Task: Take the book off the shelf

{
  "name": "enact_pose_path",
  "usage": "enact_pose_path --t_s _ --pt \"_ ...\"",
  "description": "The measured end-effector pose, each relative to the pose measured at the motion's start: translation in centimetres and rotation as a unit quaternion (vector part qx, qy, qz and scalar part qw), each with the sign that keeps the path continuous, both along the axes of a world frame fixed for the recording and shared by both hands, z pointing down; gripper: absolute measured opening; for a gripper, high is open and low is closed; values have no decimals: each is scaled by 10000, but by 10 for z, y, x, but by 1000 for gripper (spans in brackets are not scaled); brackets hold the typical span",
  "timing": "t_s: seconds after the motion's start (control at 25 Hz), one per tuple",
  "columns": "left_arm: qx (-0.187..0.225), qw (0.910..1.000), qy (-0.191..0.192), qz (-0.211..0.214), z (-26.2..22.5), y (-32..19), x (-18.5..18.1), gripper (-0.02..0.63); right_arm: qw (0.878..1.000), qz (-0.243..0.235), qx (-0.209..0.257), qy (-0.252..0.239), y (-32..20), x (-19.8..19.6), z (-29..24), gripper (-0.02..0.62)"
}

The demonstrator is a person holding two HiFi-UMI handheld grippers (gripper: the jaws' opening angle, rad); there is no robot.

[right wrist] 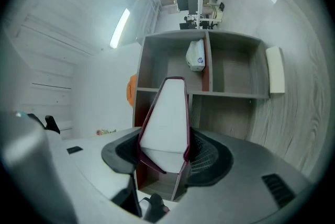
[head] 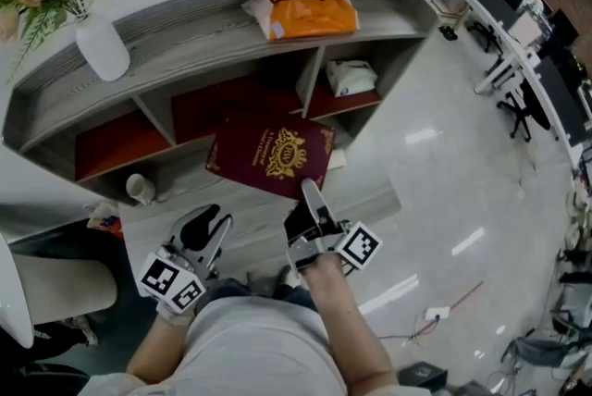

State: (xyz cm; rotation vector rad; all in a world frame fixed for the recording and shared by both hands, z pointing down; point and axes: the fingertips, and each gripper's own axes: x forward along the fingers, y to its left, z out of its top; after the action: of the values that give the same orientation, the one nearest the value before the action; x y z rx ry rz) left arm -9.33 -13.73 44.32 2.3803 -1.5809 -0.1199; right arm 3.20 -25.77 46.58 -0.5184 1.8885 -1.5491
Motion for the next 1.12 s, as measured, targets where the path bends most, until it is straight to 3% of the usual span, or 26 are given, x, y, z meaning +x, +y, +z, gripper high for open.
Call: enact_pose_path --t_s 0.36,0.72,1.12 --pt "26 9949 5 1013 -1 -25 42 126 9960 893 -2 29 18 62 3 233" --pt "35 9816 28 1911 2 -37 88 126 9830 1838 -47 3 42 124 10 233" --pt "20 9682 74 2500 8 -39 119 126 9695 2447 -63 128 74 164 23 233"
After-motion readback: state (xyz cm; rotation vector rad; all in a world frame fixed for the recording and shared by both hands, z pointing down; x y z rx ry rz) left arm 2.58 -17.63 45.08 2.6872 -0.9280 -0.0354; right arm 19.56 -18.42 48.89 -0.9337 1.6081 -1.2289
